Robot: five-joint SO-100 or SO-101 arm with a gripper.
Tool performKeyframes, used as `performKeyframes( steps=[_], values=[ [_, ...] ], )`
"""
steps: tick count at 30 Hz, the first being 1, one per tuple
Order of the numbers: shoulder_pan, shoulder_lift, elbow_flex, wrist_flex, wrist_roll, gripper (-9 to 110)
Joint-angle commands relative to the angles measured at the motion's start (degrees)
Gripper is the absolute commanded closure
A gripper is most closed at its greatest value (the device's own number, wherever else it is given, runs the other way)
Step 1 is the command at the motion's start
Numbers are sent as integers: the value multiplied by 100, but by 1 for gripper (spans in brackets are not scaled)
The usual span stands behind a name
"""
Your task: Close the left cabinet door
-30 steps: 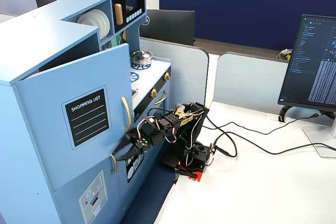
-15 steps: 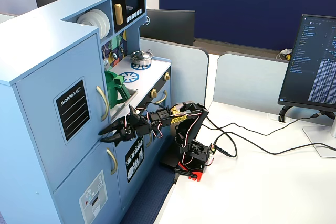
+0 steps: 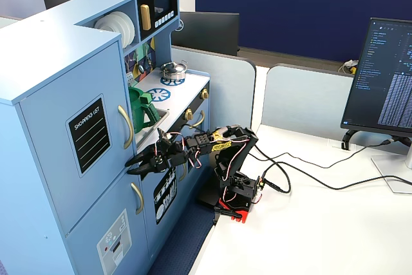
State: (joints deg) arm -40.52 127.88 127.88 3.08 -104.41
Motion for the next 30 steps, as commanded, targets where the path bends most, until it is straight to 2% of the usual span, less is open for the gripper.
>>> performKeyframes(
  steps=[1, 5, 12, 19, 23, 30],
  values=[
    [-272, 1239, 70, 1160, 457, 101],
    [62, 2109, 510, 2435, 554, 101],
    [1854, 3076, 1389, 4228, 571, 101],
    [3252, 3630, 1881, 5511, 1125, 101],
    [3604, 3946, 2136, 6170, 1670, 101],
    [4087, 4614, 2988, 6724, 1960, 101]
  ],
)
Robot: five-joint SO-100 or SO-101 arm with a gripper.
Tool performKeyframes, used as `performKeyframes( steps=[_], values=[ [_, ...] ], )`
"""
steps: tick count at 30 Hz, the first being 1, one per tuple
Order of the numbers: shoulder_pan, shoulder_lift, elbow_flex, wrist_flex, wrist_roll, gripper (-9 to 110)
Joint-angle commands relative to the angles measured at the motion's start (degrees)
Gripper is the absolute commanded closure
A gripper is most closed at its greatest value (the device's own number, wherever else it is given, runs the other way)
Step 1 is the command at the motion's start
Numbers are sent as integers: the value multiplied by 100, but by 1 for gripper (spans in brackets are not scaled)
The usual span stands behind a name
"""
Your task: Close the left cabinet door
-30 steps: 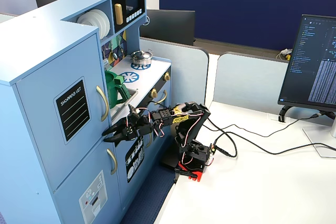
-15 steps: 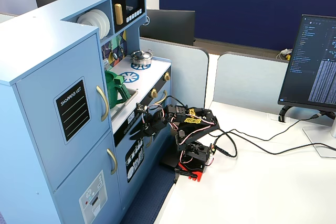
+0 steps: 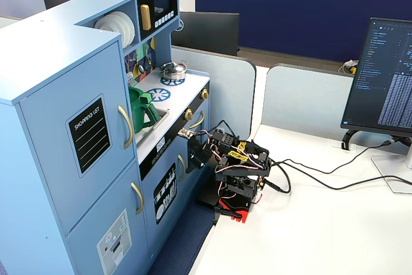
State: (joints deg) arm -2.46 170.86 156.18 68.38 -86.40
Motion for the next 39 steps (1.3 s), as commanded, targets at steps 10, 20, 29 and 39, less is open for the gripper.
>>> performKeyframes(
  steps=[10, 20, 29, 39],
  values=[
    [483, 949, 1266, 475, 105, 101],
    [527, 1116, 1547, 1837, -255, 101],
    [554, 1125, 1547, 1942, -26, 99],
    [554, 1125, 1547, 1942, -35, 97]
  ],
)
